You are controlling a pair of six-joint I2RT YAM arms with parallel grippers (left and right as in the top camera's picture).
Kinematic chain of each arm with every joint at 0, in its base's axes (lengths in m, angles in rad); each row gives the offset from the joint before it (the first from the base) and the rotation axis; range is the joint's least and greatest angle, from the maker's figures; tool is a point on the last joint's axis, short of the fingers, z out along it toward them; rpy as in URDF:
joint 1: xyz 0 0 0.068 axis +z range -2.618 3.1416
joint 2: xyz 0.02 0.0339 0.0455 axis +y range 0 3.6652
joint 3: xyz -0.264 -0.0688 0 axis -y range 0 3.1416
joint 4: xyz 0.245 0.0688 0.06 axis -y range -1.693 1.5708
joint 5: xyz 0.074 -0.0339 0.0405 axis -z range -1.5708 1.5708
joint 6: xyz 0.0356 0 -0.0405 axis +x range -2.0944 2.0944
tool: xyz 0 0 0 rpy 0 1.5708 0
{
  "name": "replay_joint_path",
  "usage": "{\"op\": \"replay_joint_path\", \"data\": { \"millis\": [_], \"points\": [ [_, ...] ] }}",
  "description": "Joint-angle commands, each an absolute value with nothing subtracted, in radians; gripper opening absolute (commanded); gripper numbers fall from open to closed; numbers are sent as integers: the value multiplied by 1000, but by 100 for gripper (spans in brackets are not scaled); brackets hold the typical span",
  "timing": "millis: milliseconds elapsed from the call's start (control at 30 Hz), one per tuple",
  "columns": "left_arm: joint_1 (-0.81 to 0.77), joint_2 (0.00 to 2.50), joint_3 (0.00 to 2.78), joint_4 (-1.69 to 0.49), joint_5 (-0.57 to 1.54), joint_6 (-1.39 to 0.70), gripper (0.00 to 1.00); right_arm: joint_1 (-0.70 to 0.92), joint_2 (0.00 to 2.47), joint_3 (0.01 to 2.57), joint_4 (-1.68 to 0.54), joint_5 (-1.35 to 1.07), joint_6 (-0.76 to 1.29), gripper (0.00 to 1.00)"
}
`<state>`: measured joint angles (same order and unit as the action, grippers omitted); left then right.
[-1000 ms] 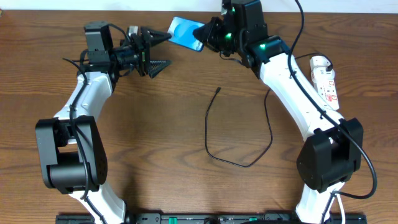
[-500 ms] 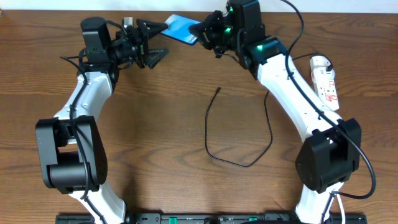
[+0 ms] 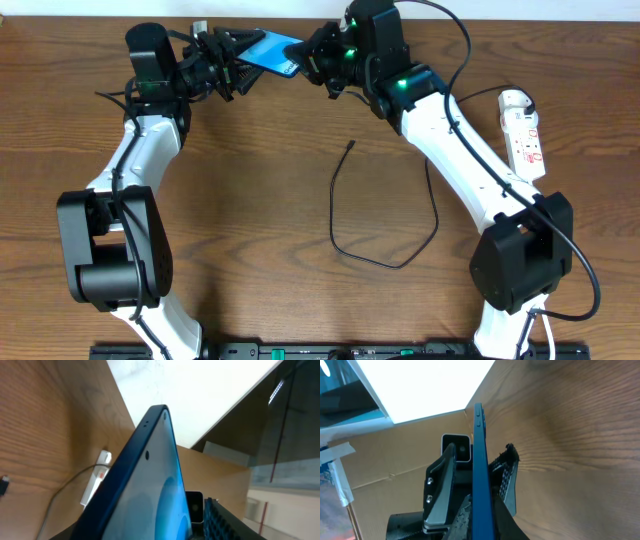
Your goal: Plug charger to phone and switch on socket
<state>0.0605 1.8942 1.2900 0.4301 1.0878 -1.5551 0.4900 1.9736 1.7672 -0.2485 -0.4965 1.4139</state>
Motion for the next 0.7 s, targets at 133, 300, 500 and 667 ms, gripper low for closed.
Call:
{"op": "replay_joint_path", "data": {
  "millis": [133, 300, 500, 667],
  "points": [
    [62, 1875, 1298, 465, 1056, -1681, 45, 506, 1950, 1779, -249, -500, 1428, 1],
    [62, 1875, 1298, 568, 1037, -1731, 41, 506, 1950, 1779, -275, -500, 1417, 1],
    [62, 1875, 1298, 596, 1034, -1749, 19, 510, 1950, 1779, -285, -500, 1404, 1],
    [62, 1875, 1297, 596, 1034, -1752, 8, 522, 1950, 1779, -289, -500, 1385, 1]
  ]
}}
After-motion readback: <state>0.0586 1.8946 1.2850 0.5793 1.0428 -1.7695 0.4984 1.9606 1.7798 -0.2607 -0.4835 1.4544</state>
